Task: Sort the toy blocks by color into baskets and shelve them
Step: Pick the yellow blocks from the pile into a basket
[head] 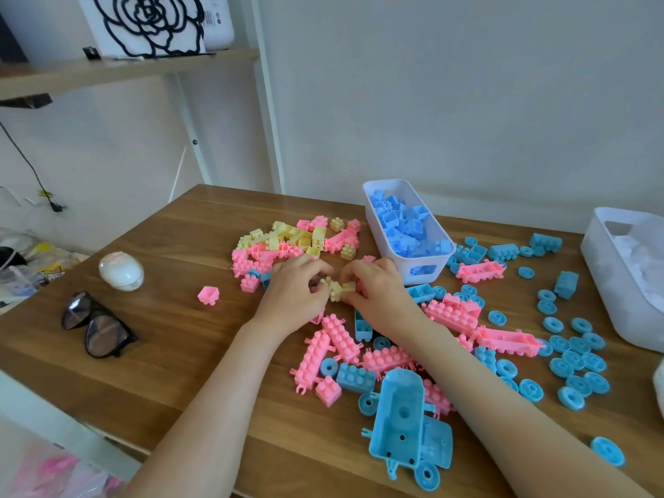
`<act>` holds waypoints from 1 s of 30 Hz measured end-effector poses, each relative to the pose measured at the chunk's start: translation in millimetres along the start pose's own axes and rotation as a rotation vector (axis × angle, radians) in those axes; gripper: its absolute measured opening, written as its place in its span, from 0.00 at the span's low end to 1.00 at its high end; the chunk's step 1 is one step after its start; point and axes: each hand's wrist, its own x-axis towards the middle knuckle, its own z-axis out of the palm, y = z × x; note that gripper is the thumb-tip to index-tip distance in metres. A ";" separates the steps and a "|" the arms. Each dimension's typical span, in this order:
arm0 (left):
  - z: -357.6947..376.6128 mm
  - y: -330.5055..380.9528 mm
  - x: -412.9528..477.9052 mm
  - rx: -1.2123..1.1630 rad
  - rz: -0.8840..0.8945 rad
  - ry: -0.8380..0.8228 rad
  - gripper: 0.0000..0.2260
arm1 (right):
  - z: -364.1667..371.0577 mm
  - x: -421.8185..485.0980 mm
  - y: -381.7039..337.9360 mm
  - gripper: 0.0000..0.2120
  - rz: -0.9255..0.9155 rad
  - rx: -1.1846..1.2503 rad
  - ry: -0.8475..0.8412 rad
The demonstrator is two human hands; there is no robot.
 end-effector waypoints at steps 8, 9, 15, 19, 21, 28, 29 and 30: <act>-5.8 3.8 -3.4 0.096 0.086 -0.065 0.13 | -2.6 -0.7 -2.0 0.14 0.012 -0.064 -0.032; -5.7 4.1 -3.7 0.107 0.095 -0.066 0.14 | -3.1 -1.1 -2.4 0.14 0.012 -0.062 -0.029; -4.9 4.5 -5.0 0.101 0.100 -0.068 0.18 | -3.4 -1.9 -3.9 0.13 0.016 -0.063 -0.020; -6.0 7.4 -7.2 0.073 0.105 -0.034 0.17 | -4.6 -0.8 -4.0 0.13 0.027 -0.052 -0.025; -6.6 8.7 -8.5 0.050 0.105 -0.007 0.16 | -5.2 -0.5 -4.1 0.13 0.039 -0.042 -0.022; -8.2 9.3 -11.5 0.035 0.127 0.067 0.15 | -5.0 -0.6 -4.8 0.14 0.043 -0.035 -0.009; -7.7 8.7 -11.5 0.036 0.129 0.079 0.14 | -4.8 -0.7 -4.4 0.15 0.042 -0.033 -0.005; -7.2 8.2 -11.5 0.038 0.127 0.088 0.14 | -4.7 -0.8 -4.0 0.15 0.037 -0.032 -0.002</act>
